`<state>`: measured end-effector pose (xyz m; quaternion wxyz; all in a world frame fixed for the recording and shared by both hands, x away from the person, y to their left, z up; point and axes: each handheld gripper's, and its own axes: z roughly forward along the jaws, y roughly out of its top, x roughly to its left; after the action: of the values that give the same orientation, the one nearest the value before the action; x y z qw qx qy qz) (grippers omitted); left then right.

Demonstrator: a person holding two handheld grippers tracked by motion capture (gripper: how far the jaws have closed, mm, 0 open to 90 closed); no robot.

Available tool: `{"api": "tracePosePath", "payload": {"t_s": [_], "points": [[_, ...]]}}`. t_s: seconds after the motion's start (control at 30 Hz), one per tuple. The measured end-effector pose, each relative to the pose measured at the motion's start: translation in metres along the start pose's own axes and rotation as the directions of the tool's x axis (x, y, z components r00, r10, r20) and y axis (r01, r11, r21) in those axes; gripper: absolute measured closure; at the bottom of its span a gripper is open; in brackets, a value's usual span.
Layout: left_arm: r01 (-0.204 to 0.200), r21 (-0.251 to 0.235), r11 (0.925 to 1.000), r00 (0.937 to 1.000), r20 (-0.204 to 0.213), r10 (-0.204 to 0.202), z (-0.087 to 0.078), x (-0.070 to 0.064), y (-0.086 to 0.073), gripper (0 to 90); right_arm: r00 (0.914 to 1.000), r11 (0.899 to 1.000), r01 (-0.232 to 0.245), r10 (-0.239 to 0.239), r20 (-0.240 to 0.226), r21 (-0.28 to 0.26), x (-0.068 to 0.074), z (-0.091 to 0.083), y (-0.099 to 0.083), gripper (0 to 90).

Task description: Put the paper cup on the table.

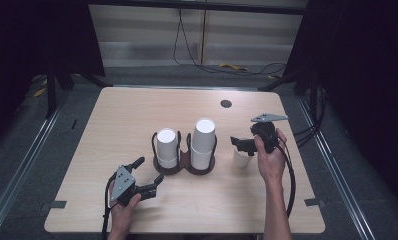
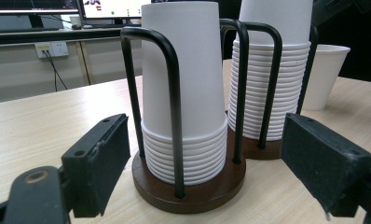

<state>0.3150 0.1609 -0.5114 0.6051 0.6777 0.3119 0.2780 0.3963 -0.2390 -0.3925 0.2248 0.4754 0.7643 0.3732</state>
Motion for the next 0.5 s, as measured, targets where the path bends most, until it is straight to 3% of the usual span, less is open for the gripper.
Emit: {"api": "tracePosePath", "payload": {"t_s": [0.07, 0.23, 0.37, 0.5], "points": [[-0.004, 0.002, 1.0, 1.0, -0.001, 0.004, 0.0, 0.0, 0.0, 15.9, 0.9999, 1.0, -0.007, 0.008, 0.01, -0.011, 0.0, -0.002, -0.001, 13.4], [-0.001, 0.0, 1.0, 1.0, -0.001, 0.001, 0.0, 0.0, 0.0, 15.9, 0.9989, 0.995, -0.014, 0.018, 0.043, -0.103, 0.006, -0.011, -0.002, 13.4], [-0.001, -0.003, 1.0, 1.0, -0.007, 0.001, -0.001, 0.0, 0.0, 15.9, 0.9969, 0.981, -0.012, 0.027, 0.074, -0.193, 0.018, -0.021, -0.004, 13.1], [0.002, -0.005, 1.0, 1.0, -0.008, -0.002, 0.0, 0.0, 0.0, 15.9, 0.9895, 0.972, 0.009, 0.025, 0.142, -0.234, 0.029, -0.026, -0.013, 13.2]]}}
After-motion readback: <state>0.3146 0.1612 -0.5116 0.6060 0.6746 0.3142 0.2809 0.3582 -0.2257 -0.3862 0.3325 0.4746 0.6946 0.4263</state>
